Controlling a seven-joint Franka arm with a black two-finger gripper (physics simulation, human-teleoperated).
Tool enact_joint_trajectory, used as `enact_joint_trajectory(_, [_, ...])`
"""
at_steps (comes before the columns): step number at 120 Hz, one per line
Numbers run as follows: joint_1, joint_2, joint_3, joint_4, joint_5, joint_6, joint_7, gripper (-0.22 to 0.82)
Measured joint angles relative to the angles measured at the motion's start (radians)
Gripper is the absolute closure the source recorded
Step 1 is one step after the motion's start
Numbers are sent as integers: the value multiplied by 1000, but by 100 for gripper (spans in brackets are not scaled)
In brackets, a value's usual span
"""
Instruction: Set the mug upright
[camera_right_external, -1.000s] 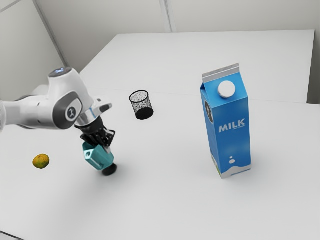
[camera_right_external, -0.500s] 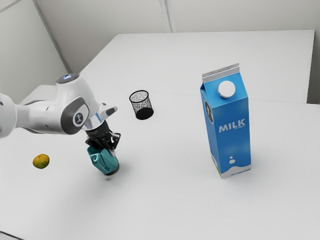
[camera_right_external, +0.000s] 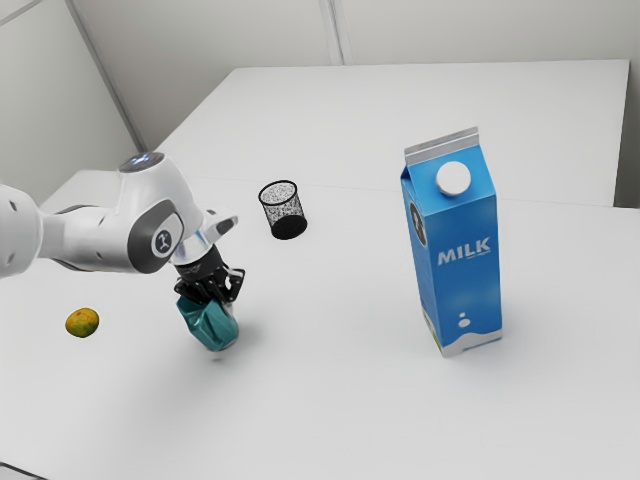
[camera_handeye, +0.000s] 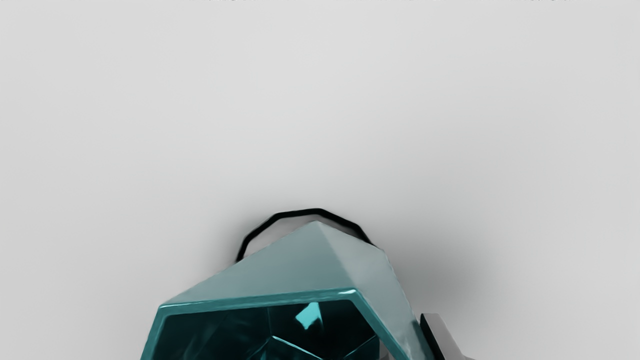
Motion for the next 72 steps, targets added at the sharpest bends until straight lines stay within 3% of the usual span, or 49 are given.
enact_joint_trajectory(36, [-8,-32,-2,1,-11,4,4,43])
enact_joint_trajectory(72, [-18,-108,-2,6,-12,-8,15,30])
